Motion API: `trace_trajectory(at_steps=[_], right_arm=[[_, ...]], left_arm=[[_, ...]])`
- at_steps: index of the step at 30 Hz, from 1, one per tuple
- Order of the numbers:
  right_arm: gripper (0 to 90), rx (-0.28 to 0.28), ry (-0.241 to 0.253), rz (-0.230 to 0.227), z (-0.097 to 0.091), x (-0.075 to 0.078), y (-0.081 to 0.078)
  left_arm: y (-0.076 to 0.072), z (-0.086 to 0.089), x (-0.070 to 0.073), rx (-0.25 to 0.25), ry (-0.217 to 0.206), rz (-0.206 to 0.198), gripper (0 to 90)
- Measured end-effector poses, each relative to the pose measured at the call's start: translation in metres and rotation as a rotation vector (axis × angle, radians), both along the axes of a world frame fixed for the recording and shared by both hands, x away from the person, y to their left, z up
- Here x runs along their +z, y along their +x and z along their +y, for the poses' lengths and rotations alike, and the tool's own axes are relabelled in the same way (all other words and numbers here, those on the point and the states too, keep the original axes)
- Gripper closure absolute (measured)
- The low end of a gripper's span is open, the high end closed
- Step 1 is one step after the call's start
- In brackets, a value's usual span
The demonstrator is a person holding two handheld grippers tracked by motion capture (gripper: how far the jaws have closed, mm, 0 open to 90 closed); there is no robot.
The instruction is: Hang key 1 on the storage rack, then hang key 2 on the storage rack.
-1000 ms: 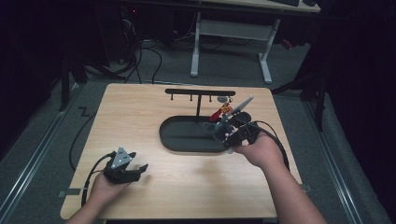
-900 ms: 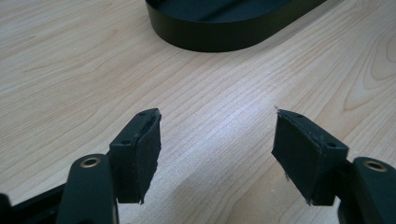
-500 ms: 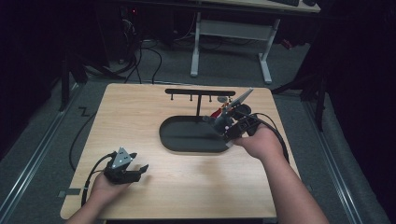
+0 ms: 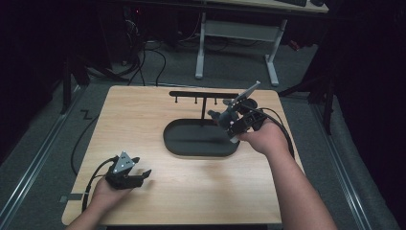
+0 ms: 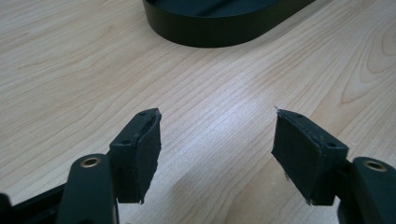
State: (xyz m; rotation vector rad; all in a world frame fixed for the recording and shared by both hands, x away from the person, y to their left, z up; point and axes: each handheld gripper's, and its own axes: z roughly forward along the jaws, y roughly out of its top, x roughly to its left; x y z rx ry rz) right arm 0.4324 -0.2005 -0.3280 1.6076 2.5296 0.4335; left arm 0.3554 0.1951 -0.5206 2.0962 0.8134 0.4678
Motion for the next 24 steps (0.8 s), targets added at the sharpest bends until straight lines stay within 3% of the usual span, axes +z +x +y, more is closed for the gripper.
trace_trajectory(at_steps=[24], right_arm=[[47.3,-0.021,-0.018,-0.027,0.008,0.015,0.019]], left_arm=[[-0.002,0.001,0.001,-0.005,0.004,-0.001,32.6]])
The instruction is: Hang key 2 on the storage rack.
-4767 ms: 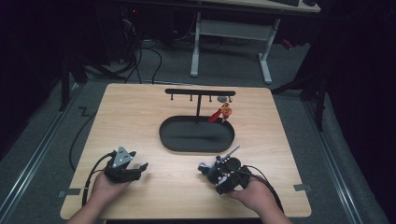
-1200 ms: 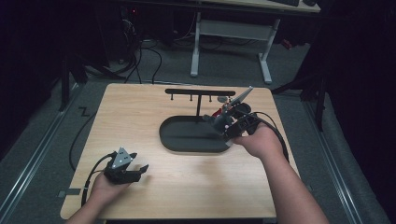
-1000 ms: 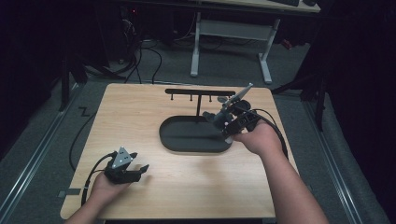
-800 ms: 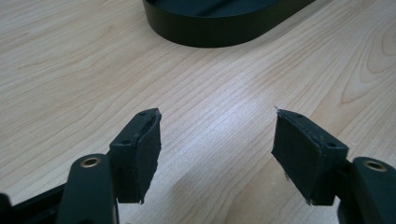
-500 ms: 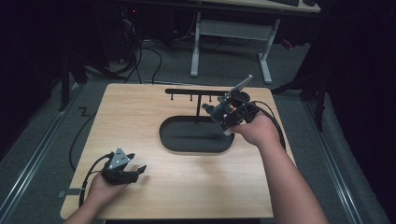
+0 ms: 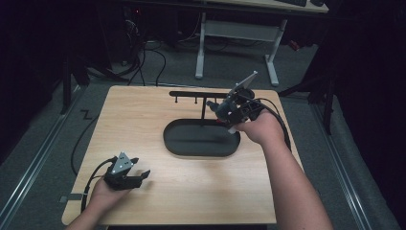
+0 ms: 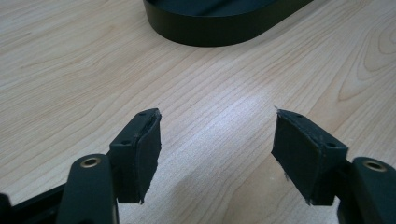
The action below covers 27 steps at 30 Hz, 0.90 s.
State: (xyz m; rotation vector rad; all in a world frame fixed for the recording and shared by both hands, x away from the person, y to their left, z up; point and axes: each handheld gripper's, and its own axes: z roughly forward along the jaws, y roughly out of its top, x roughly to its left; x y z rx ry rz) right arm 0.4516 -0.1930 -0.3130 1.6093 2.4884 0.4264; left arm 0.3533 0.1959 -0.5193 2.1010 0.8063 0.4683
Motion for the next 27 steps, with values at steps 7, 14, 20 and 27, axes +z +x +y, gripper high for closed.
trace_trajectory(at_steps=[7,14,20,27], right_arm=[[47.3,-0.035,-0.013,-0.037,-0.002,0.003,0.004],[47.3,-0.047,-0.018,-0.011,-0.005,-0.012,0.003],[47.2,-0.028,-0.013,0.017,0.001,-0.036,0.002],[47.0,-0.016,0.003,0.046,0.014,-0.062,0.013]], left_arm=[[-0.002,-0.003,0.0,-0.01,0.014,-0.006,32.6],[-0.001,-0.003,-0.001,-0.012,0.015,0.0,32.7],[-0.003,-0.005,-0.001,-0.019,0.019,-0.002,32.8],[-0.002,-0.005,-0.001,-0.022,0.017,0.0,32.8]])
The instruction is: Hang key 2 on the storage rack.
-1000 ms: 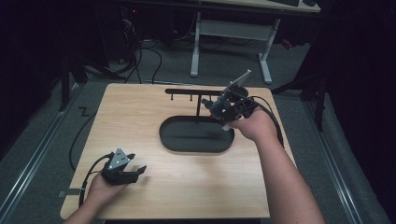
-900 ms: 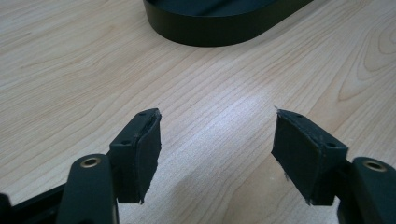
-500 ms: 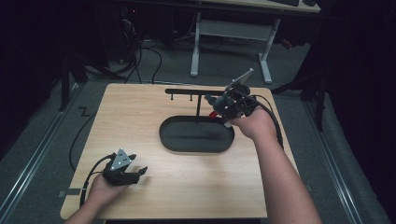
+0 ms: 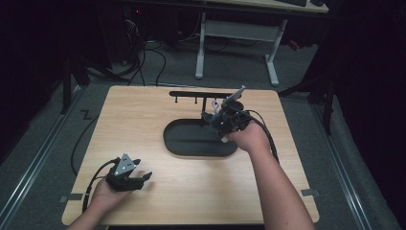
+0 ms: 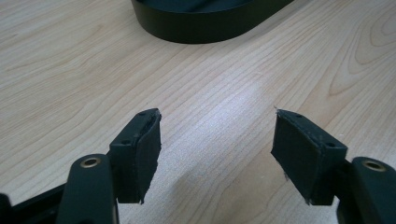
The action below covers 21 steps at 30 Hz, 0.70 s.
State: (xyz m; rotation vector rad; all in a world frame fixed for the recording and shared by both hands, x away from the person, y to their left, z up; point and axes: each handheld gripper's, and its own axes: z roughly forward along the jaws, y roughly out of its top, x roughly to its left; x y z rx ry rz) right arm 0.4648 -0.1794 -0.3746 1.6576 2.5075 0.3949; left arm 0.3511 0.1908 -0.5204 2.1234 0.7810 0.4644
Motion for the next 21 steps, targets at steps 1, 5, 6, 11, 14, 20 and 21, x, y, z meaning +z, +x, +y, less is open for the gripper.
trace_trajectory(at_steps=[1,5,6,11,14,20,21], right_arm=[[47.0,0.0,0.0,0.0,0.0,0.0,0.0],[46.6,-0.012,0.015,-0.002,0.003,-0.012,0.009],[46.0,-0.017,0.033,-0.008,0.004,-0.015,0.014],[39.0,-0.02,0.056,-0.024,0.005,-0.02,0.017],[35.2,-0.018,0.067,-0.03,0.004,-0.019,0.015],[34.7,-0.006,0.088,-0.068,0.0,-0.006,0.003],[34.8,-0.014,0.095,-0.077,-0.001,-0.004,0.001]], left_arm=[[0.0,0.0,0.0,0.0,0.0,0.0,32.8],[0.0,0.0,0.0,-0.008,0.001,0.006,33.0],[0.0,0.0,0.0,-0.011,0.004,0.009,33.4],[-0.001,-0.003,0.0,-0.028,0.013,0.013,33.5],[-0.001,-0.003,0.0,-0.024,0.009,0.01,33.4],[-0.002,-0.005,-0.001,-0.025,0.015,0.011,33.4],[-0.002,-0.005,-0.001,-0.027,0.018,0.011,33.4]])
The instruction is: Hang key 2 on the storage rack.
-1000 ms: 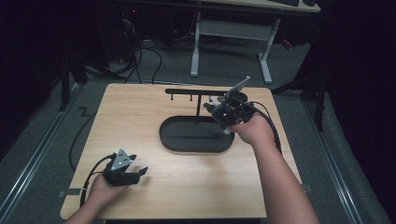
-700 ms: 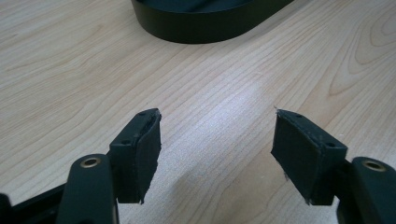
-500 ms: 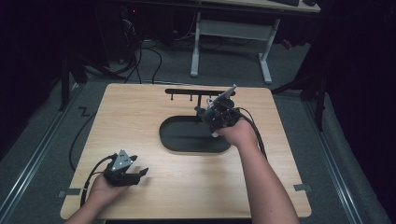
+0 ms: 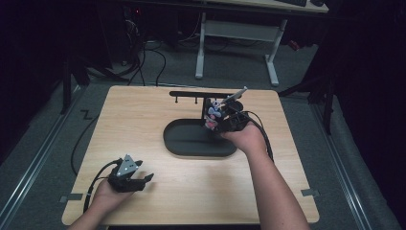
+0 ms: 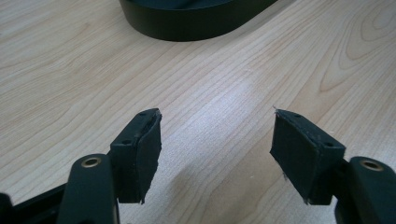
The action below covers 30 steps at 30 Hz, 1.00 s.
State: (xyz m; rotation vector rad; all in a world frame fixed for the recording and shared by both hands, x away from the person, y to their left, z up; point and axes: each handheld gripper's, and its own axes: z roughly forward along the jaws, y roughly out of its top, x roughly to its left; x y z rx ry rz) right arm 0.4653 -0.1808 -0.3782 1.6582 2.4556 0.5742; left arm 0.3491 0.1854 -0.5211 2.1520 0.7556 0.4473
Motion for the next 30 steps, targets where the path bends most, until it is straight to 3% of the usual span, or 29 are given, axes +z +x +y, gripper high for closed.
trace_trajectory(at_steps=[13,25,30], right_arm=[[37.0,0.011,0.027,-0.007,-0.013,-0.005,-0.017],[41.9,0.024,0.041,-0.004,-0.019,-0.031,-0.027],[44.2,0.034,0.046,-0.044,-0.019,-0.044,-0.037]], left_arm=[[-0.001,-0.004,-0.001,0.0,0.004,-0.002,33.2],[-0.002,-0.005,-0.002,-0.003,0.006,0.0,33.2],[-0.002,-0.006,-0.002,-0.01,0.002,0.001,33.1]])
